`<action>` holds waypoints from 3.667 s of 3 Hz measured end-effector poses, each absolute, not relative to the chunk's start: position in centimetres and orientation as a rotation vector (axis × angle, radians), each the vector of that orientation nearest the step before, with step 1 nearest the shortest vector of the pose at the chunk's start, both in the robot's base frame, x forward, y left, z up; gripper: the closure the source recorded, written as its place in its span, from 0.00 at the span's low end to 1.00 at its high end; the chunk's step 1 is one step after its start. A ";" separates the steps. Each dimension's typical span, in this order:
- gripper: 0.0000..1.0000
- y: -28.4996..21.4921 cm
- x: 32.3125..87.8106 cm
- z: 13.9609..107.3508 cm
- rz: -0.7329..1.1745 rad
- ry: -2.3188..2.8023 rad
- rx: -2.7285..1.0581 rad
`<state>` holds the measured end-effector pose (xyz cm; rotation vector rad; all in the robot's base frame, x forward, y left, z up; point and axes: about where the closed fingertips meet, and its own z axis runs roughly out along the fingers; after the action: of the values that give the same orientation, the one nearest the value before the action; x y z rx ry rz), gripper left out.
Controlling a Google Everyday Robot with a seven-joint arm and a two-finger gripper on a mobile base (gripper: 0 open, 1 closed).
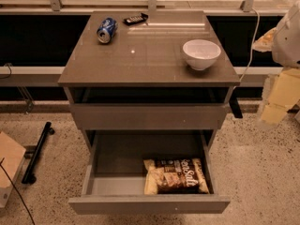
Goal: Pick brown chip bag from middle drawer and place on counter
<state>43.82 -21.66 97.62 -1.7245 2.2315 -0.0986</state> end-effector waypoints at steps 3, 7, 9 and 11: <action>0.00 -19.9 44.5 95.0 -0.002 2.146 -1.696; 0.00 -18.6 46.6 83.1 0.223 2.062 -1.658; 0.00 -16.1 46.3 80.7 0.282 2.070 -1.710; 0.00 -11.7 45.5 73.6 0.453 2.034 -1.760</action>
Offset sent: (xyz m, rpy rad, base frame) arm 0.0075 0.0175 -0.0307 0.1156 -0.0250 0.0366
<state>45.50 -11.75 73.59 -1.7598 2.0340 0.4526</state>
